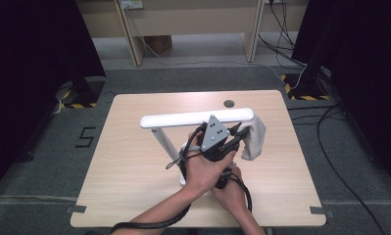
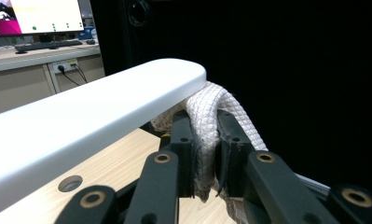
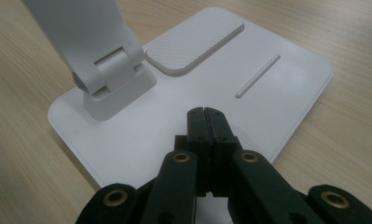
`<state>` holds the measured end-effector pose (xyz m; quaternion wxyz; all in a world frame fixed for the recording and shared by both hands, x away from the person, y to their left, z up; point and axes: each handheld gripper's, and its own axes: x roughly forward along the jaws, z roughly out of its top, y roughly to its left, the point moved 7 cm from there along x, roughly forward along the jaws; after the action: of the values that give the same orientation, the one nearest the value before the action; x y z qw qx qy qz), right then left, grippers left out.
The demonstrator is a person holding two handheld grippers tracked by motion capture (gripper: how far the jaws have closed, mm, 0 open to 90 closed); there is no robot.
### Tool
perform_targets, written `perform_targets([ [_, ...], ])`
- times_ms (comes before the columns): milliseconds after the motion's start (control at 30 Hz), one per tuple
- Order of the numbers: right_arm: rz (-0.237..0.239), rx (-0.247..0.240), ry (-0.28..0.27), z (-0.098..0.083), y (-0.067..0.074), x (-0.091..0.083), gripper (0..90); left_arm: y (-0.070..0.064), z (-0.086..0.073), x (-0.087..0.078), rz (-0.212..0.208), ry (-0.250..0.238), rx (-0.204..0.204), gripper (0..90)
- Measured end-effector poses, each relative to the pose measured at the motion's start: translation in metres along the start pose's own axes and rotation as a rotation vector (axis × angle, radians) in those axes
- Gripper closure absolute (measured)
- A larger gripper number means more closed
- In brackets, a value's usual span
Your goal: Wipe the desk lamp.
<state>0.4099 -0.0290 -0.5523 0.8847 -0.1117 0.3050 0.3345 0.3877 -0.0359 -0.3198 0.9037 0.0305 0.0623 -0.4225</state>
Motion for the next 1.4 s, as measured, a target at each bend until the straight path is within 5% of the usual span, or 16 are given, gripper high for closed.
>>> perform_targets([
  [1400, -0.005, 0.003, -0.003, 0.0, 0.0, 0.0, 90.0, 0.01, -0.004, -0.023, 0.026, -0.028, -0.018, 79.2],
])
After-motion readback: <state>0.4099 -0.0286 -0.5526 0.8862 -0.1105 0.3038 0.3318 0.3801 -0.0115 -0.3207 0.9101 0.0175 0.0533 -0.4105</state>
